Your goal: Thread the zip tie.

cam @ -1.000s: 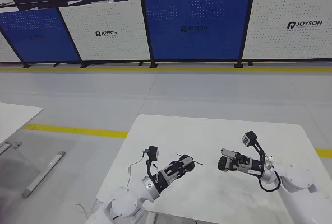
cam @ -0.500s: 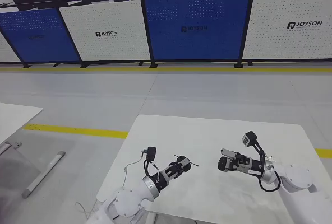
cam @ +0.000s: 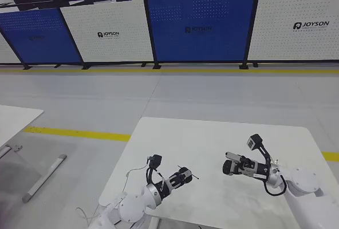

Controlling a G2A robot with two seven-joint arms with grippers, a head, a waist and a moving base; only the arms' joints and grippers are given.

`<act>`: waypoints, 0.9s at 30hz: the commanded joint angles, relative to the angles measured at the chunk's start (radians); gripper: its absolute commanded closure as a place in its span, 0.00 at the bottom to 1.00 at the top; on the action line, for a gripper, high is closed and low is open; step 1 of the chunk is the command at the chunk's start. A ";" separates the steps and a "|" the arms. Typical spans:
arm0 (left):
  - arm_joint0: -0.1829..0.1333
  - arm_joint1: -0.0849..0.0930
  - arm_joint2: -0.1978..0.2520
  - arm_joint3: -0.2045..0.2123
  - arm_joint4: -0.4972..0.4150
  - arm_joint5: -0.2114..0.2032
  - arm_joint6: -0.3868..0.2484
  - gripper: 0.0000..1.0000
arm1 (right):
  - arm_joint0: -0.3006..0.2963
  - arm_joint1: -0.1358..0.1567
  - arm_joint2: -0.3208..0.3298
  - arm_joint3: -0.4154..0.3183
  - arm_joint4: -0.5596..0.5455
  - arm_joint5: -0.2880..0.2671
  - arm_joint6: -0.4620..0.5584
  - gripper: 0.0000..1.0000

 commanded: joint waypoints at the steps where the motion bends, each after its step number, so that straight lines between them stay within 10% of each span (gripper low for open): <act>1: 0.000 0.000 0.000 0.000 0.000 0.000 0.000 1.00 | 0.000 0.000 0.000 0.000 0.000 0.000 0.000 0.00; 10: -0.002 -0.008 -0.017 -0.038 -0.195 -0.112 -0.005 1.00 | 0.000 0.000 0.000 0.000 0.000 0.000 0.000 0.00; 17: 0.034 -0.011 -0.066 -0.181 -0.252 -0.225 0.091 1.00 | 0.000 0.000 0.000 0.000 0.000 0.000 0.000 0.00; 27: 0.056 -0.010 -0.074 -0.225 -0.204 -0.238 0.124 1.00 | 0.000 0.000 0.000 0.000 0.000 0.000 0.000 0.00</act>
